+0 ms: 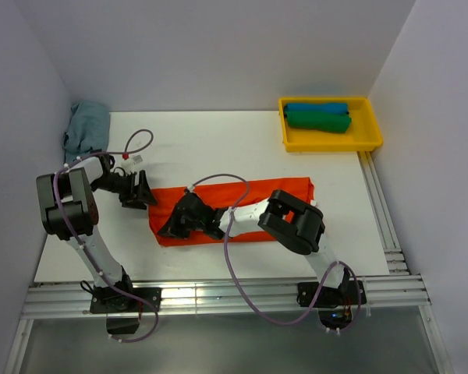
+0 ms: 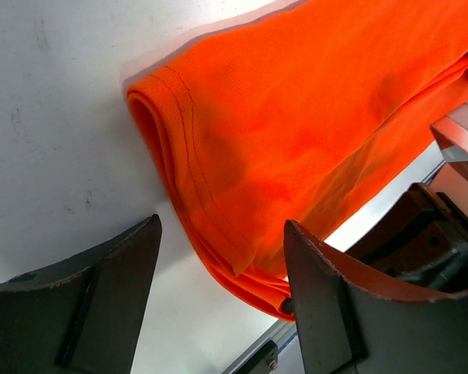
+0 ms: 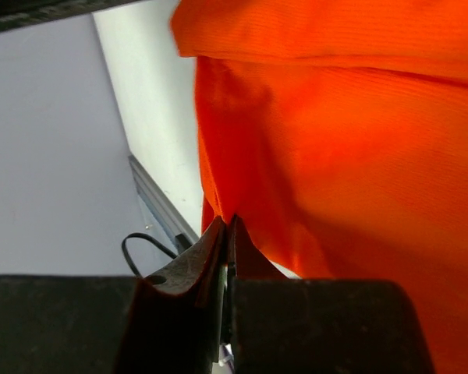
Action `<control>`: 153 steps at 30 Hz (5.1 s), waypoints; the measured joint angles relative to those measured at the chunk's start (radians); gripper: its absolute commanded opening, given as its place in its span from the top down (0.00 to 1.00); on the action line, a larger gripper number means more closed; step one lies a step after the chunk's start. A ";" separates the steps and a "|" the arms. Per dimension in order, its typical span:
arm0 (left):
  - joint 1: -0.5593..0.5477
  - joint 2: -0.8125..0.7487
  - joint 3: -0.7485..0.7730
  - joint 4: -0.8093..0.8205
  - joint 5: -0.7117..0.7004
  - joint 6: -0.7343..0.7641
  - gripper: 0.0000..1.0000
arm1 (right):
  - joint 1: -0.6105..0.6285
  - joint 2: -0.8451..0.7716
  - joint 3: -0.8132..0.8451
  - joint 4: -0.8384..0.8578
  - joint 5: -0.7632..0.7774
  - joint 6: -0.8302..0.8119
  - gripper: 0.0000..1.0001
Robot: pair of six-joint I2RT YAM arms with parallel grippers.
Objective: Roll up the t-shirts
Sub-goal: Roll the tshirt
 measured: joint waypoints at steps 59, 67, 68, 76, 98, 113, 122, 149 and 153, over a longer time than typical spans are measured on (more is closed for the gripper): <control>-0.315 -0.071 0.119 0.022 -0.466 -0.097 0.71 | 0.031 -0.032 0.414 -0.501 0.399 -0.427 0.55; -0.315 -0.069 0.125 0.014 -0.465 -0.104 0.65 | 0.044 0.087 0.534 -0.612 0.473 -0.539 0.53; -0.315 -0.069 0.125 0.014 -0.465 -0.105 0.62 | 0.048 0.098 0.543 -0.630 0.481 -0.548 0.53; -0.275 -0.068 0.159 0.000 -0.431 -0.110 0.33 | 0.117 0.119 0.563 -0.717 0.538 -0.578 0.55; -0.142 0.140 0.278 -0.013 -0.192 -0.062 0.31 | 0.218 0.244 0.789 -0.906 0.569 -0.606 0.49; -0.135 0.164 0.273 -0.007 -0.138 -0.040 0.62 | 0.225 0.349 0.887 -0.988 0.567 -0.595 0.60; -0.147 0.169 0.263 0.006 -0.181 -0.077 1.00 | 0.220 0.275 0.721 -0.860 0.557 -0.560 0.80; -0.384 0.124 0.435 -0.092 -0.658 -0.122 1.00 | 0.034 -0.059 0.009 -0.046 0.185 -0.221 0.91; -0.418 0.125 0.463 -0.113 -0.690 -0.123 1.00 | 0.004 -0.059 -0.071 0.065 0.121 -0.129 0.92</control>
